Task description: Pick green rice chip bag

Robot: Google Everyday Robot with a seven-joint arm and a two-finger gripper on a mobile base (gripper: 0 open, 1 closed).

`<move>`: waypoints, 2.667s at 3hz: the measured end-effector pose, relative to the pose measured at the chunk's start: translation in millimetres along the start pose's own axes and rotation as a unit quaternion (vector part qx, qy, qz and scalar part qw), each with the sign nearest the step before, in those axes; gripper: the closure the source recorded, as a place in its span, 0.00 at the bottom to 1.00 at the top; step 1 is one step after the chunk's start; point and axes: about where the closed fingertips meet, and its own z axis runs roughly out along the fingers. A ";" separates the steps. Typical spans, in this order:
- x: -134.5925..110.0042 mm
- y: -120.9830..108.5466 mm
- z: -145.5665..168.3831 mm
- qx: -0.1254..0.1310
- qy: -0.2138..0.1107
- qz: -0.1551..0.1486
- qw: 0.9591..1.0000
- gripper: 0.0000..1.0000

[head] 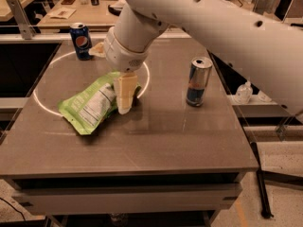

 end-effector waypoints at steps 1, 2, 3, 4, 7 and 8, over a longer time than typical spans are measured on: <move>8.6 2.0 15.8 -0.024 -0.011 0.006 1.000 0.00; 12.3 2.7 29.3 -0.042 -0.019 0.013 0.999 0.00; 8.7 -2.8 40.4 -0.058 -0.021 0.018 0.998 0.18; 5.0 -3.5 49.8 -0.080 -0.029 0.017 0.996 0.42; 3.0 -1.6 54.9 -0.099 -0.043 0.006 0.994 1.00; -6.4 -14.1 30.7 -0.052 -0.073 0.024 0.996 1.00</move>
Offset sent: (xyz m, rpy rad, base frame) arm 0.0161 0.0070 -0.0438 -0.0225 0.1395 0.0232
